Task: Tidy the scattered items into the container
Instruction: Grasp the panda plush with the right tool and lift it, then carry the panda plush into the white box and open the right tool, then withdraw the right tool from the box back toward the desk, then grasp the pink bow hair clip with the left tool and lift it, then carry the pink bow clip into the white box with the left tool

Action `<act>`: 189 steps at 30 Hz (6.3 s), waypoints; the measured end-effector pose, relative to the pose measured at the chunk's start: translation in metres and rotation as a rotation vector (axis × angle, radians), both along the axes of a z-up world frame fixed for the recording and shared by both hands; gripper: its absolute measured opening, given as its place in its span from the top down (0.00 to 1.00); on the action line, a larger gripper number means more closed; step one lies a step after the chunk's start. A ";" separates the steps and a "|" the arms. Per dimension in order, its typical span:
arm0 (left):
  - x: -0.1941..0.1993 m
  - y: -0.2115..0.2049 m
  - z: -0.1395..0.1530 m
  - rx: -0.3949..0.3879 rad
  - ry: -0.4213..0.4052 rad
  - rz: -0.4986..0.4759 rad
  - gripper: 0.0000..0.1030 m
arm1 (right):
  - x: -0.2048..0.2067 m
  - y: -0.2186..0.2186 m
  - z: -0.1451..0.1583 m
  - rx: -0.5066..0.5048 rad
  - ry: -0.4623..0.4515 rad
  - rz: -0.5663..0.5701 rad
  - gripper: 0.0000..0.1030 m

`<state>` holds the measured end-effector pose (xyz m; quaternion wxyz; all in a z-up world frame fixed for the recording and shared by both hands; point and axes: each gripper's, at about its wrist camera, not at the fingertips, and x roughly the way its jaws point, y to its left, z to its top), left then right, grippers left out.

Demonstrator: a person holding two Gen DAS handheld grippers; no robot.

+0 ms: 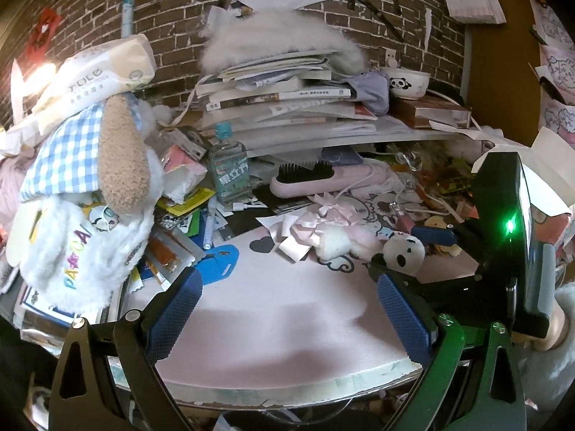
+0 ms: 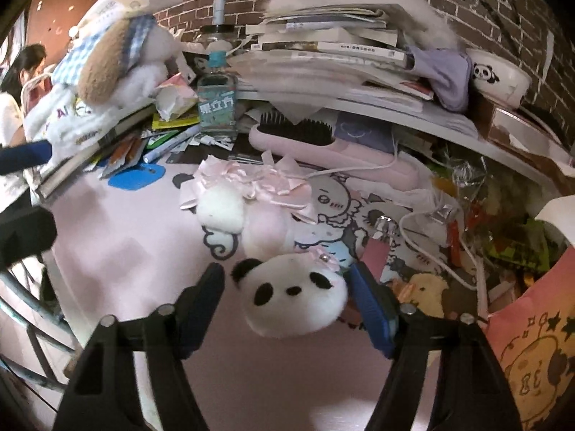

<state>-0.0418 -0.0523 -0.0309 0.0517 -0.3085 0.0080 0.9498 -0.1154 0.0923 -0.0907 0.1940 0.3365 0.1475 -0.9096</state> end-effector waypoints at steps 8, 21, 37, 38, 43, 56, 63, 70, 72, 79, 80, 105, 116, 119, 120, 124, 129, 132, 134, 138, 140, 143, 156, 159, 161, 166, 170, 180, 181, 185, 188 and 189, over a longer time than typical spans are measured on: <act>0.001 0.001 0.000 0.000 0.000 -0.002 0.05 | 0.007 -0.006 -0.005 0.059 0.041 0.064 0.52; 0.003 0.002 0.001 0.001 -0.003 -0.001 0.05 | 0.025 0.004 0.004 -0.086 0.042 0.127 0.60; -0.002 0.003 -0.009 -0.004 -0.048 0.016 0.05 | 0.078 0.025 0.095 -0.313 0.124 0.268 0.60; -0.003 0.003 -0.009 -0.004 -0.049 0.015 0.05 | 0.081 0.028 0.102 -0.338 0.118 0.281 0.60; -0.003 0.005 -0.009 -0.004 -0.048 0.012 0.05 | 0.089 0.038 0.128 -0.360 0.149 0.287 0.60; -0.006 0.017 -0.010 -0.005 -0.056 -0.013 0.05 | 0.059 0.152 0.163 -0.173 0.181 -0.132 0.60; -0.006 0.024 -0.011 -0.006 -0.057 -0.026 0.05 | 0.029 0.204 0.150 -0.109 0.030 -0.274 0.60; -0.007 0.028 -0.011 -0.011 -0.061 -0.034 0.05 | 0.009 0.210 0.127 -0.030 -0.102 -0.307 0.59; -0.007 0.029 -0.011 -0.012 -0.061 -0.034 0.05 | 0.005 0.209 0.122 -0.017 -0.127 -0.309 0.58; -0.009 0.028 -0.013 -0.010 -0.067 -0.029 0.05 | 0.001 0.207 0.114 -0.025 -0.160 -0.310 0.53; -0.010 0.028 -0.013 -0.010 -0.069 -0.028 0.05 | 0.002 0.208 0.115 -0.026 -0.158 -0.311 0.52; -0.024 0.023 -0.025 0.031 -0.084 -0.024 0.05 | 0.092 0.149 0.162 -0.333 0.128 0.007 0.28; -0.057 0.031 -0.032 0.078 -0.096 -0.067 0.05 | 0.125 0.081 0.107 -0.396 0.043 0.226 0.23; -0.071 0.034 -0.034 0.092 -0.092 -0.070 0.05 | 0.126 0.075 0.090 -0.418 -0.008 0.240 0.23; -0.075 0.035 -0.035 0.096 -0.090 -0.067 0.06 | 0.127 0.074 0.086 -0.425 -0.020 0.238 0.23; -0.094 0.035 -0.040 0.112 -0.103 -0.050 0.06 | 0.124 0.074 0.070 -0.436 -0.059 0.223 0.23; -0.111 0.037 -0.051 0.111 -0.137 -0.035 0.06 | 0.121 0.076 0.064 -0.440 -0.080 0.214 0.23; -0.114 0.037 -0.056 0.120 -0.151 -0.037 0.11 | 0.120 0.077 0.064 -0.438 -0.076 0.213 0.23; -0.114 0.038 -0.056 0.120 -0.151 -0.040 0.16 | 0.117 0.077 0.063 -0.436 -0.073 0.209 0.23; -0.113 0.039 -0.058 0.117 -0.161 -0.050 0.27 | 0.113 0.077 0.060 -0.434 -0.070 0.195 0.23; -0.113 0.041 -0.058 0.113 -0.164 -0.062 0.32 | 0.112 0.076 0.057 -0.428 -0.068 0.188 0.23; -0.112 0.044 -0.058 0.112 -0.162 -0.074 0.38 | 0.111 0.074 0.055 -0.426 -0.077 0.187 0.23; -0.105 0.038 -0.048 0.134 -0.111 -0.083 0.75 | 0.108 0.077 0.051 -0.436 -0.086 0.176 0.23; -0.104 0.036 -0.046 0.141 -0.109 -0.090 0.78 | 0.108 0.076 0.052 -0.436 -0.083 0.178 0.23; -0.103 0.035 -0.045 0.138 -0.108 -0.091 0.78 | 0.108 0.077 0.052 -0.440 -0.083 0.178 0.23; -0.098 0.036 -0.038 0.145 -0.077 -0.094 0.81 | 0.106 0.080 0.052 -0.443 -0.083 0.175 0.23; -0.091 0.036 -0.025 0.153 -0.040 -0.100 0.82 | 0.105 0.082 0.052 -0.447 -0.082 0.173 0.23; -0.070 0.041 0.016 0.140 0.057 -0.131 0.83 | 0.106 0.083 0.053 -0.450 -0.079 0.178 0.23; -0.069 0.042 0.019 0.136 0.062 -0.137 0.83 | 0.106 0.083 0.053 -0.451 -0.080 0.179 0.23; -0.062 0.048 0.034 0.137 0.096 -0.161 0.83 | 0.107 0.083 0.053 -0.449 -0.080 0.180 0.23; -0.055 0.055 0.046 0.132 0.118 -0.192 0.83 | 0.107 0.084 0.052 -0.451 -0.080 0.174 0.23; -0.053 0.058 0.050 0.132 0.125 -0.203 0.83 | 0.106 0.084 0.052 -0.451 -0.082 0.171 0.23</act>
